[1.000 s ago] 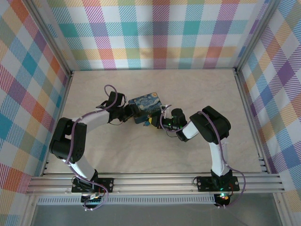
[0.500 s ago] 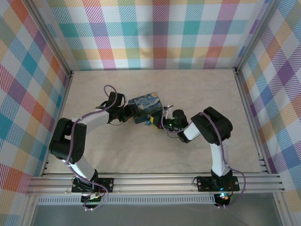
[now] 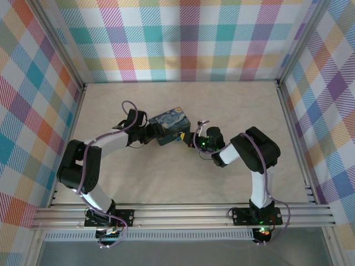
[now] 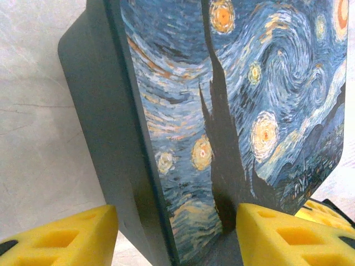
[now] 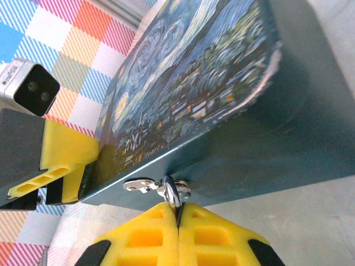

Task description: Unlock the padlock with the key

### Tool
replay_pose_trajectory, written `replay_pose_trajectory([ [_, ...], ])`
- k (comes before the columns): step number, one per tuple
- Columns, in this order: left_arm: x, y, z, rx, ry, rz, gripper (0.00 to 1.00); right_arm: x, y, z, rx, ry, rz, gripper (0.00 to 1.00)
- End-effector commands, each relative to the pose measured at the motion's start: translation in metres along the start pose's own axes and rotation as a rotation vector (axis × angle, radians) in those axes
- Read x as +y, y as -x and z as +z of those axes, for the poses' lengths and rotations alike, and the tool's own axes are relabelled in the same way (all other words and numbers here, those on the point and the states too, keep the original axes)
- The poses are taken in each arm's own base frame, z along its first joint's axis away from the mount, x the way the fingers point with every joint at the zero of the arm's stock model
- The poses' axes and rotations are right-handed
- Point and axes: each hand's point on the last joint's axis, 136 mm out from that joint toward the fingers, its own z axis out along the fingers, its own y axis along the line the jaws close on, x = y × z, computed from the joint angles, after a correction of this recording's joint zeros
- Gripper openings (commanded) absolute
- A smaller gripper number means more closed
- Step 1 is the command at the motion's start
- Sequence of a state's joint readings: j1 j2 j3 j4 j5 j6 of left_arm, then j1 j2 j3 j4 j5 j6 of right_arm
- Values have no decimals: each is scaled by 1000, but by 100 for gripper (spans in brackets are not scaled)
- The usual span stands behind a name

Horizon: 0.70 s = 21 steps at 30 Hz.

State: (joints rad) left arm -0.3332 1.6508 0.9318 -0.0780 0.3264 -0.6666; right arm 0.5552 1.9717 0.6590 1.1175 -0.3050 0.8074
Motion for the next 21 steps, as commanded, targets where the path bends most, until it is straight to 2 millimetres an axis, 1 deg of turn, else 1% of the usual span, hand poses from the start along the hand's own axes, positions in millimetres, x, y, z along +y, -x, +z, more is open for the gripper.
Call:
replay_pose_trajectory([
  [1,17,-22,-3,63,67,-24,61,8,12,-11,-39,-3,-17,1],
  [4,4,-12,-15,25,45,-4,70,5,9,-22,-31,-33,-24,1],
  [6,-5,-5,-25,-4,34,14,74,7,8,-29,-24,-47,-38,1],
  [8,-15,3,-36,-37,20,34,77,9,5,-37,-4,-67,-62,1],
  [11,-24,12,-54,-97,4,58,79,16,3,-51,24,-87,-91,1],
  [13,-28,17,-68,-159,-2,72,80,22,0,-60,55,-96,-107,1],
  [16,-28,22,-94,-255,-5,90,83,26,-14,-76,154,-141,-126,2],
  [21,-22,22,-135,-395,-5,98,87,35,-29,-112,270,-218,-170,2],
])
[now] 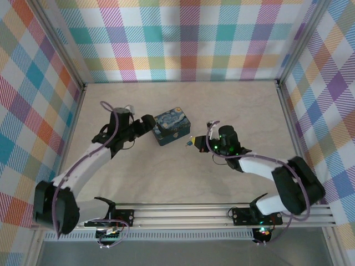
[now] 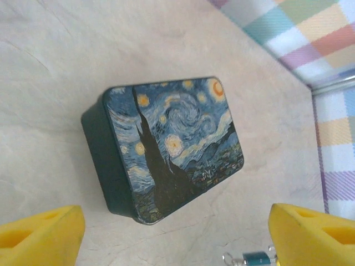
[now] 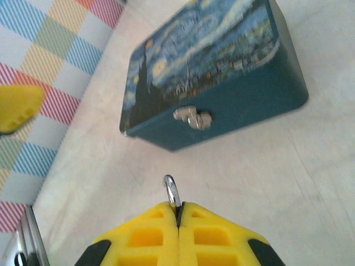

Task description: Unlock the padlock with the key

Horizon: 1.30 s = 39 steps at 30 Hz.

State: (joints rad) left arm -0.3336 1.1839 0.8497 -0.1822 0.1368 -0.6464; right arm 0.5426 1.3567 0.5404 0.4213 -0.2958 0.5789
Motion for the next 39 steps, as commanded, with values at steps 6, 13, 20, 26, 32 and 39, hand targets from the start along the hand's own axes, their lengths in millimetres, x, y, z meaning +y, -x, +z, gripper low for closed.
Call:
replay_pose_trajectory([
  [6,38,9,-54,-239,110,13,95,-4,-52,-53,262,-147,16,2],
  [13,45,1,-62,-250,108,39,100,-12,-83,-75,346,-211,108,2],
  [20,51,-3,-63,-246,124,43,100,-18,-102,-77,396,-221,155,2],
  [26,50,-5,-60,-233,120,44,100,-29,-111,-60,426,-223,169,2],
  [32,49,-7,-57,-206,121,57,100,-42,-112,-38,433,-232,163,5],
  [39,47,-3,-56,-206,133,69,100,-49,-104,-28,397,-253,143,24],
])
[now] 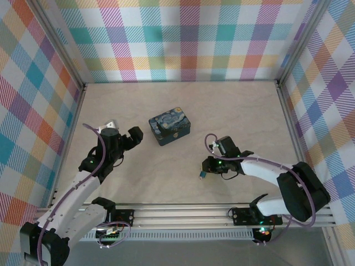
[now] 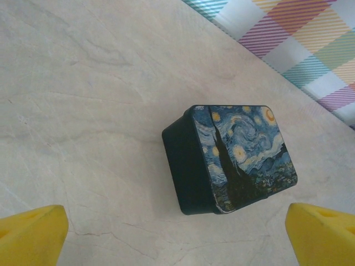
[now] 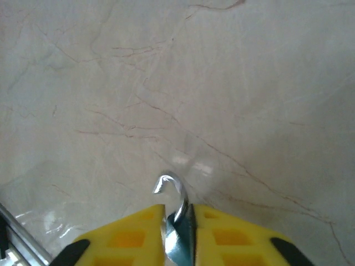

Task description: Unlock the padlock with the key

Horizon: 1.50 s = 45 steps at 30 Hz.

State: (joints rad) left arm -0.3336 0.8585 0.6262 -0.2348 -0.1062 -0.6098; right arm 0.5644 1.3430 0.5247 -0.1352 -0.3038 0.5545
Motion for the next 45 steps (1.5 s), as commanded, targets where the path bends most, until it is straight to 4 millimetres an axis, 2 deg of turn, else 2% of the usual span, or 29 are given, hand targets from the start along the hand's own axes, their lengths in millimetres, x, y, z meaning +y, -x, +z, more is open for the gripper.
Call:
replay_pose_trajectory([
  [1,-9,8,-3,-11,-10,30,100,8,15,-4,-65,9,-42,27],
  [4,-5,19,-5,-49,33,33,100,6,28,-18,-139,-32,-70,36],
  [7,6,39,-11,-143,120,45,100,4,51,-41,-268,-80,-98,46],
  [10,17,60,-15,-262,197,89,100,3,81,-72,-433,-134,-154,61],
  [14,22,82,-16,-401,252,217,100,-11,115,-118,-632,-262,-235,82],
  [16,29,87,-14,-434,301,272,100,-19,128,-137,-718,-299,-261,89],
  [17,33,87,-12,-437,326,304,100,-25,134,-147,-766,-324,-267,97],
  [20,49,84,-2,-408,400,348,100,-48,149,-164,-866,-402,-284,100],
  [22,55,78,9,-372,405,385,100,-69,156,-166,-887,-453,-276,100],
  [25,62,70,25,-343,393,420,100,-98,167,-155,-888,-481,-276,100],
  [29,71,64,43,-329,375,439,100,-119,184,-140,-920,-493,-336,100],
  [32,73,61,54,-331,342,463,100,-122,192,-137,-939,-483,-378,100],
  [37,72,55,71,-320,286,491,100,-144,188,-126,-963,-437,-326,100],
  [45,87,42,96,-293,273,529,100,-151,195,-124,-918,-436,-289,100],
])
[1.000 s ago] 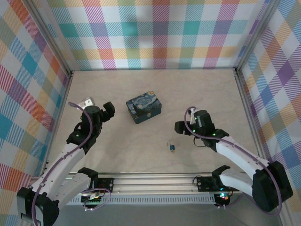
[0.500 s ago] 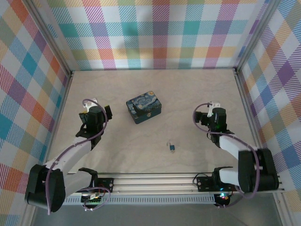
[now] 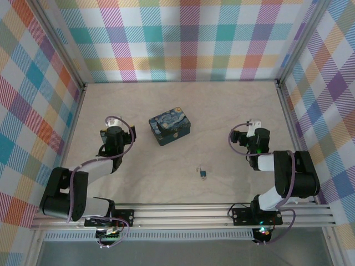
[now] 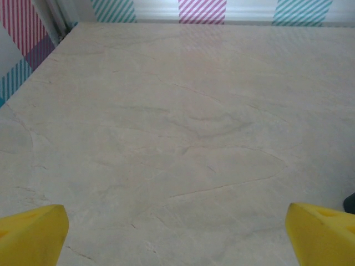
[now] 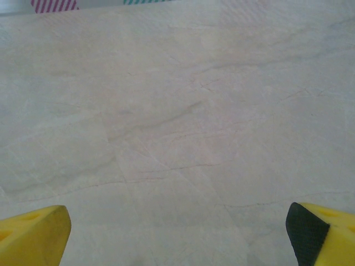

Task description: Unlock the padlock with the key

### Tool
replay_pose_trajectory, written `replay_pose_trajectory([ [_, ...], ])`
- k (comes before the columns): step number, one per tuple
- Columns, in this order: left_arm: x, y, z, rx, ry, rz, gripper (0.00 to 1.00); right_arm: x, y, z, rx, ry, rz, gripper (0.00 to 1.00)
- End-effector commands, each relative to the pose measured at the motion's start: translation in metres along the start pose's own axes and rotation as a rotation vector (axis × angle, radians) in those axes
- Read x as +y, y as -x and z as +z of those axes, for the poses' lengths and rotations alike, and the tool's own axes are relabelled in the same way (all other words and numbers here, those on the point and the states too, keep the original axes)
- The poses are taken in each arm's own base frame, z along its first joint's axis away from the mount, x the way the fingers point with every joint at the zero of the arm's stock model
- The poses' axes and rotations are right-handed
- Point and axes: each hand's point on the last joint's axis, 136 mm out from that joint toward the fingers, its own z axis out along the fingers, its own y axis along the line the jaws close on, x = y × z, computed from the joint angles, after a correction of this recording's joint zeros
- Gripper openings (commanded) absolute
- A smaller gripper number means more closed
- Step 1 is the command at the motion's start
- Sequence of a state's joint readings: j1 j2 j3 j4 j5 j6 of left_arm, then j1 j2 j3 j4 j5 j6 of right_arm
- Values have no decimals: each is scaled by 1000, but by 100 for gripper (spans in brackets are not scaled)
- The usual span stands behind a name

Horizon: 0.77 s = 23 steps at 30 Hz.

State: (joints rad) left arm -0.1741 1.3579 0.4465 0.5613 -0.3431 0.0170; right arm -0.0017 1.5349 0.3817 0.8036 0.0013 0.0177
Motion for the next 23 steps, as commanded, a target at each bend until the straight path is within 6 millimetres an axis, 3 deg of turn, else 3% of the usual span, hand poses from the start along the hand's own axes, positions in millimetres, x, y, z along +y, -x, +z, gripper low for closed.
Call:
replay_pose_trajectory([
  [1,0,2,7,-52,-27,0,100,4,20,2,-58,30,-1,100],
  [9,-3,-26,27,-6,-66,-25,100,5,19,2,-56,30,-3,100],
  [23,2,-24,30,-4,-80,-51,100,5,20,3,-56,26,-9,100],
])
